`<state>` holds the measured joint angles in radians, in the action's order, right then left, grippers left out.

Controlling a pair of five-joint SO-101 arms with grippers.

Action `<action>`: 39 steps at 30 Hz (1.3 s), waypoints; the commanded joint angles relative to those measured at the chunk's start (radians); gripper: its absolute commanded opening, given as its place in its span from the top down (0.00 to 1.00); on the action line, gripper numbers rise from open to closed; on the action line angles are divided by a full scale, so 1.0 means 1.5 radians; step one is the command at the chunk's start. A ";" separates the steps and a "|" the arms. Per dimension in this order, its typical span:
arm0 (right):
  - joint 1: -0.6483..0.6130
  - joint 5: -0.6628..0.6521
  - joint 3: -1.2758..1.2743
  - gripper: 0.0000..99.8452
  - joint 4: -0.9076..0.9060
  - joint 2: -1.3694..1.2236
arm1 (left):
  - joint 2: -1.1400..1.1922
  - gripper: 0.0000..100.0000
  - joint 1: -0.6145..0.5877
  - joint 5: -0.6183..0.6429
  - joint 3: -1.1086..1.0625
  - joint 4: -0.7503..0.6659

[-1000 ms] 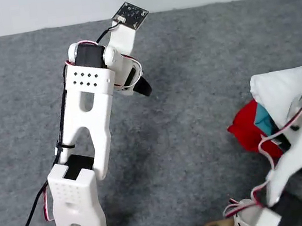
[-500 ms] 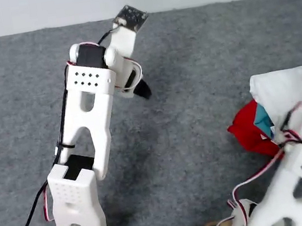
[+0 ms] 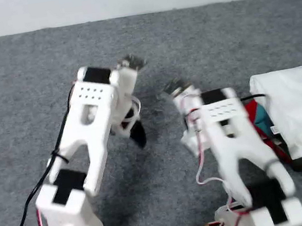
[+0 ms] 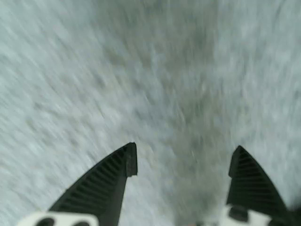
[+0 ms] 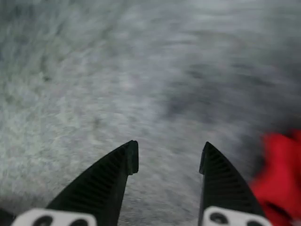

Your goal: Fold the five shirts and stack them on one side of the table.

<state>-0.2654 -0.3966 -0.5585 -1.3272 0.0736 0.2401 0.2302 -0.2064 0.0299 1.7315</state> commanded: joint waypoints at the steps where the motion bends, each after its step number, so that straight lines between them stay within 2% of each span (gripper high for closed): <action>1: -0.038 0.000 -0.001 0.78 0.016 -0.079 | -0.106 0.69 0.010 -0.006 -0.197 0.015; 5: -0.039 0.001 0.000 0.78 0.019 -0.149 | -0.159 0.69 0.010 -0.008 -0.390 0.012; 17: -0.038 -0.001 -0.002 0.78 0.013 -0.231 | -0.166 0.69 0.000 -0.009 -0.398 -0.006; 30: -0.038 -0.001 -0.002 0.78 0.010 -0.233 | -0.165 0.69 -0.003 -0.009 -0.412 -0.027; 34: -0.038 -0.001 -0.002 0.78 0.010 -0.233 | -0.165 0.69 0.001 -0.007 -0.455 -0.097; 39: -0.038 -0.001 -0.002 0.78 0.010 -0.233 | -0.165 0.69 0.001 -0.007 -0.553 -0.251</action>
<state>-0.3176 -0.3951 -0.5416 -1.3103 -0.1795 0.0361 0.2302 -0.2110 -0.7403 1.4645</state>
